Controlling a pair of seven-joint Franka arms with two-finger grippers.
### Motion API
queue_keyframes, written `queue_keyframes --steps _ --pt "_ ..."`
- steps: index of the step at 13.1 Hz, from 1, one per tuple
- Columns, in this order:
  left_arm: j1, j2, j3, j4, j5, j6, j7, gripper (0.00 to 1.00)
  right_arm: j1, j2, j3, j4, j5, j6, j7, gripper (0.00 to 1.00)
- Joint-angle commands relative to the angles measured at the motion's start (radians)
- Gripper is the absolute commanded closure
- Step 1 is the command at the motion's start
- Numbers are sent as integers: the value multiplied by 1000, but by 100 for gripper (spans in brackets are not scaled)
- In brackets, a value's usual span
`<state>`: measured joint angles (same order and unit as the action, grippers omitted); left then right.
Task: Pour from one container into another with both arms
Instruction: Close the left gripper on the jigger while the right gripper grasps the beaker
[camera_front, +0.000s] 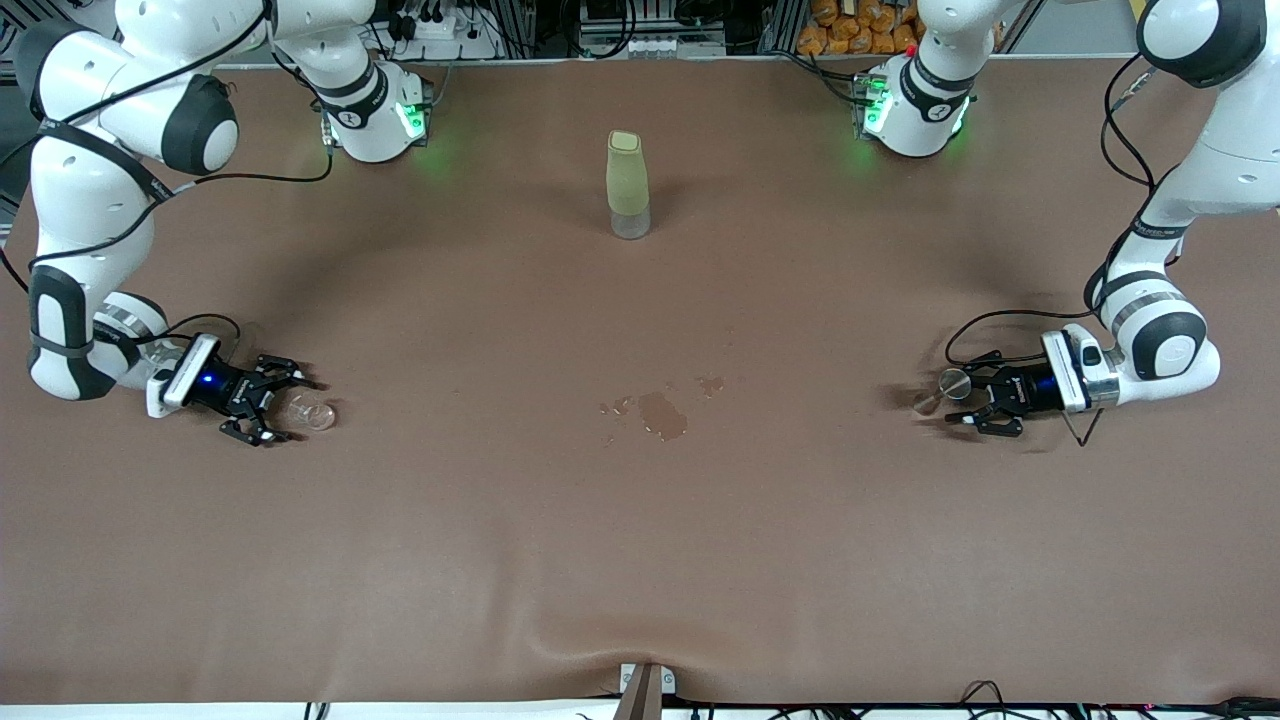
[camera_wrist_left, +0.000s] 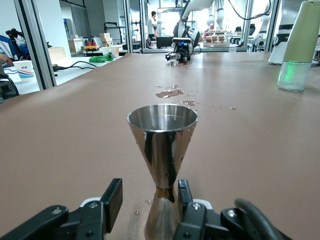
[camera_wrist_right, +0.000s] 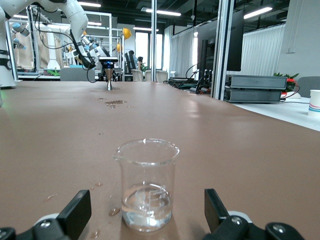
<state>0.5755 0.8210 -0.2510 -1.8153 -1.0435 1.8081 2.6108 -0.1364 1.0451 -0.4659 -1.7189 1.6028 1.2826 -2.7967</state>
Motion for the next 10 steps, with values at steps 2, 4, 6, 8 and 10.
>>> queue_keyframes --steps 2,4,6,8,10 --pt "-2 12 -1 11 -24 -18 17 50 -5 6 39 -31 29 6 -214 0" --pt "-2 12 -1 13 -26 -18 17 50 -3 6 61 -31 43 21 -210 0" --pt "-12 12 -1 13 -29 -18 17 50 0 6 78 -31 45 37 -205 0" --pt "-17 18 -1 11 -36 -16 20 50 1 6 88 -31 43 50 -205 0" --pt "-19 21 -1 13 -36 -16 20 53 3 6 101 -30 45 52 -205 2"
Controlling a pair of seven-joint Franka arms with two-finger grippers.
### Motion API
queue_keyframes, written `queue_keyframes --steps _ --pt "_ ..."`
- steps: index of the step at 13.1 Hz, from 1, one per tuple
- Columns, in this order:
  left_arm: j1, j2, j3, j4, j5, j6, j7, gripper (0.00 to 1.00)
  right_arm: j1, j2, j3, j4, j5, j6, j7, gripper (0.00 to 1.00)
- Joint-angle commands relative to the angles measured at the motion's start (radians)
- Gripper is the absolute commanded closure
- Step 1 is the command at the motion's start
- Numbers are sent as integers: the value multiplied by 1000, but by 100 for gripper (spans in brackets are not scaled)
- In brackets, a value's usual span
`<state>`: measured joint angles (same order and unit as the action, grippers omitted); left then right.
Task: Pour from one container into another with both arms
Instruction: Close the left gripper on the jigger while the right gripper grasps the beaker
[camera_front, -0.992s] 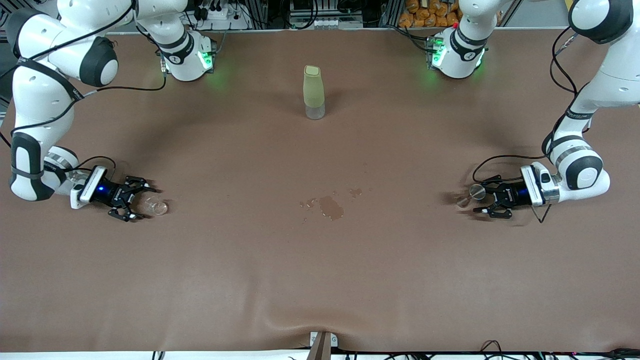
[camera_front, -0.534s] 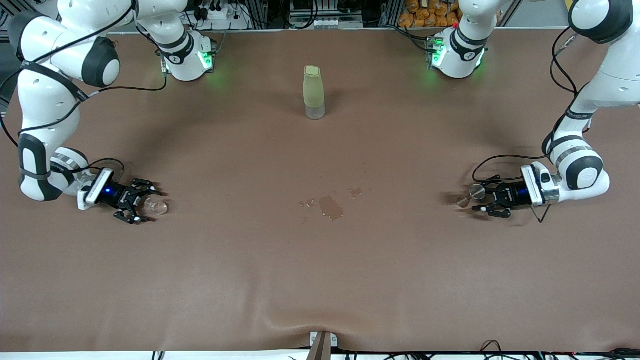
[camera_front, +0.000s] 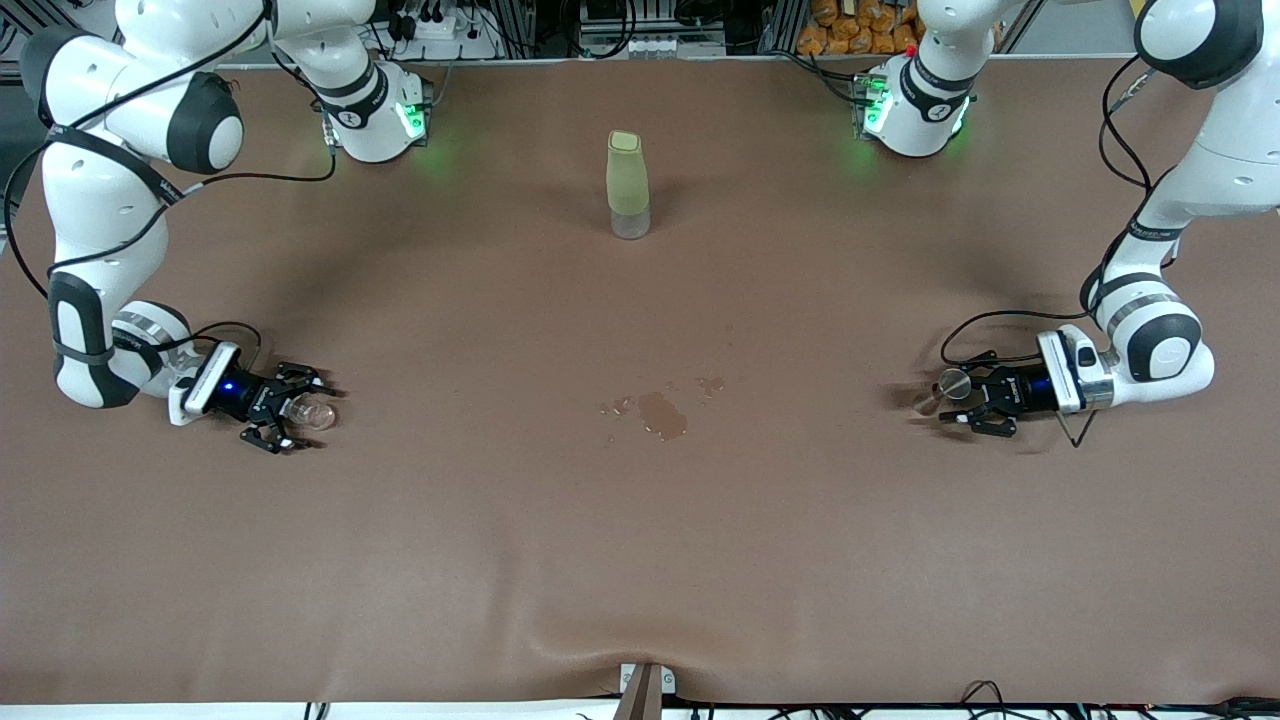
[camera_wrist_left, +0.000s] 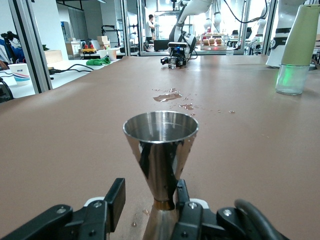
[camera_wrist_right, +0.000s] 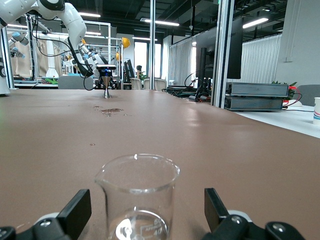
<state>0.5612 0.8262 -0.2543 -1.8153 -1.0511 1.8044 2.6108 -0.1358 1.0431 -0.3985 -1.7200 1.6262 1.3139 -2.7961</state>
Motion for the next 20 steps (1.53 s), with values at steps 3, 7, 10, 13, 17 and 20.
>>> queue_keyframes --steps 3,7,10,13,17,20 --pt "-6 22 3 14 -29 -13 23 54 4 8 55 -30 32 33 -204 72" --pt "-6 24 3 13 -29 -13 28 63 10 8 59 -30 35 34 -183 100" --pt "-9 24 3 13 -29 -14 29 71 19 2 59 -29 35 33 -134 100" --pt "-9 24 3 11 -27 -14 31 80 44 -34 58 -29 31 30 -33 100" --pt "-18 14 1 27 -17 -14 87 100 74 -136 55 -30 8 33 140 100" --pt "-115 17 -7 108 -23 -141 19 100 97 -204 56 -30 -22 25 257 100"
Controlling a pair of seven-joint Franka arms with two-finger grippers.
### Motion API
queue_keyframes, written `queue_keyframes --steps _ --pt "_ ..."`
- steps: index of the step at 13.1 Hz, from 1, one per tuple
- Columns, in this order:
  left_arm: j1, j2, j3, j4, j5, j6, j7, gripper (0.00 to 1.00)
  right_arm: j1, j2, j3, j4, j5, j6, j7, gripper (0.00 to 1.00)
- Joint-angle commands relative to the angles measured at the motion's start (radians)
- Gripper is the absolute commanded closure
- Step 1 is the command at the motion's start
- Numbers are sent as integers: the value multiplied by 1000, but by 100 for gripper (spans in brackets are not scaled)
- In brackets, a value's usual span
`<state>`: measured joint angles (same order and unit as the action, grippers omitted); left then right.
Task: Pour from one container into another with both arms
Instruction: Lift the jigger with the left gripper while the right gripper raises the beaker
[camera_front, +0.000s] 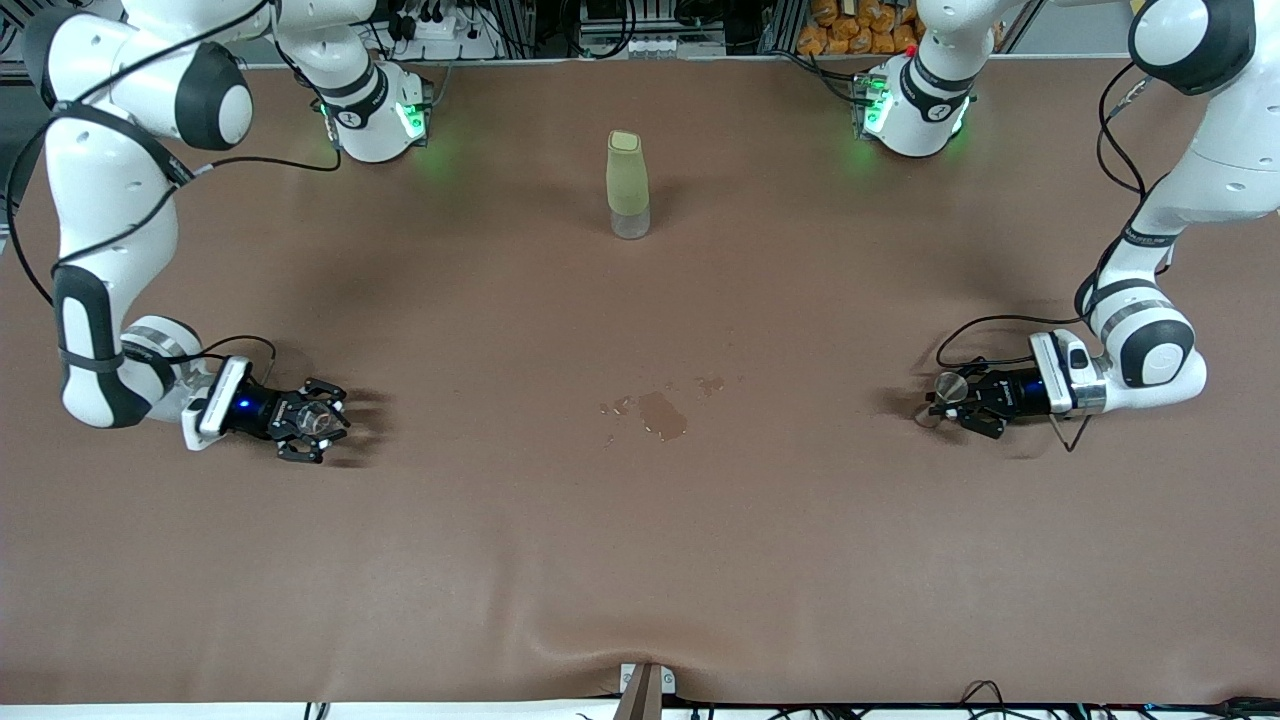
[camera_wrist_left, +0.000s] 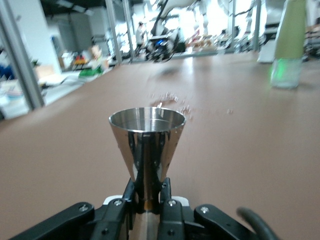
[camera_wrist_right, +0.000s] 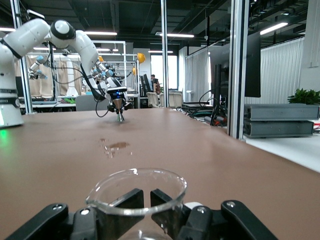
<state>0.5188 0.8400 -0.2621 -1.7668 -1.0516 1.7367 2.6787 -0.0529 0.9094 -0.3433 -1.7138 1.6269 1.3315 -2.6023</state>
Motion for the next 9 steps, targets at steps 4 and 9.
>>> queue_keyframes --steps 4,9 --pt "-236 -4 -9 137 -57 -50 -199 100 63 -252 -2 -137 -35 17 232 100" --pt "-560 -1 -8 199 -449 228 -301 100 111 -550 -3 -297 -84 81 450 100"
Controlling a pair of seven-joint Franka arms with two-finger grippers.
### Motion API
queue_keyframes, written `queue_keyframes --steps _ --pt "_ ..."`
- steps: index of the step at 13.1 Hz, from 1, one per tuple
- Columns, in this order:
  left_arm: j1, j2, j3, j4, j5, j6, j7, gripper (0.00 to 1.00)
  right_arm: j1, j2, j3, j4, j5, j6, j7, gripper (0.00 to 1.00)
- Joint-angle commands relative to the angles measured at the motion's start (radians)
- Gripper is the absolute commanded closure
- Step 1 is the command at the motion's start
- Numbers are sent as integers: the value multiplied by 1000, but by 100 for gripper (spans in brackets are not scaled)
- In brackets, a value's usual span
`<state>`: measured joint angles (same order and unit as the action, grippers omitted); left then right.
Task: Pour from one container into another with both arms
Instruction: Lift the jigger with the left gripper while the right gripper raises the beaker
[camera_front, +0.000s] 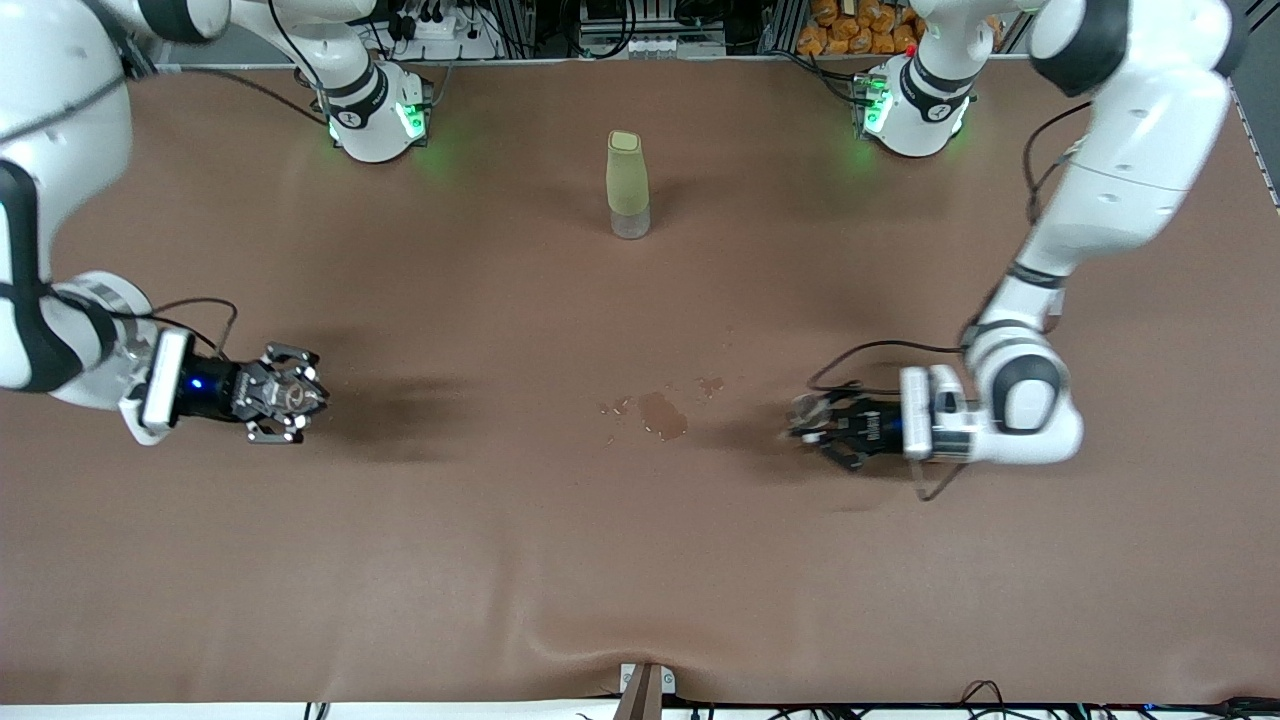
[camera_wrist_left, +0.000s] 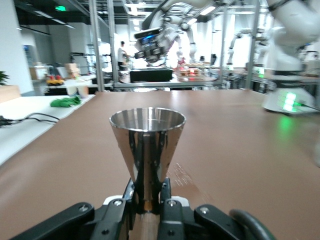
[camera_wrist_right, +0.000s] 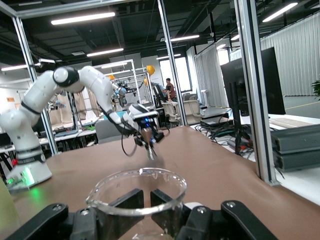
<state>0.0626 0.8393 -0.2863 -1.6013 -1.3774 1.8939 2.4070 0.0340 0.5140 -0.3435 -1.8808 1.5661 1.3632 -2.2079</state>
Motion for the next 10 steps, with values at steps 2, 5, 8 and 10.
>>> queue_keyframes --steps 2,5,8,10 --pt "-228 6 22 104 -207 172 -129 100 43 -270 -3 -205 -38 85 114 100" --pt "-348 7 24 171 -213 316 -278 100 58 -333 -3 -218 -87 86 186 100" --pt "-404 21 25 190 -288 364 -284 100 90 -357 -3 -219 -100 89 258 100" --pt "-447 38 25 237 -292 439 -279 100 124 -367 0 -218 -100 118 274 100"
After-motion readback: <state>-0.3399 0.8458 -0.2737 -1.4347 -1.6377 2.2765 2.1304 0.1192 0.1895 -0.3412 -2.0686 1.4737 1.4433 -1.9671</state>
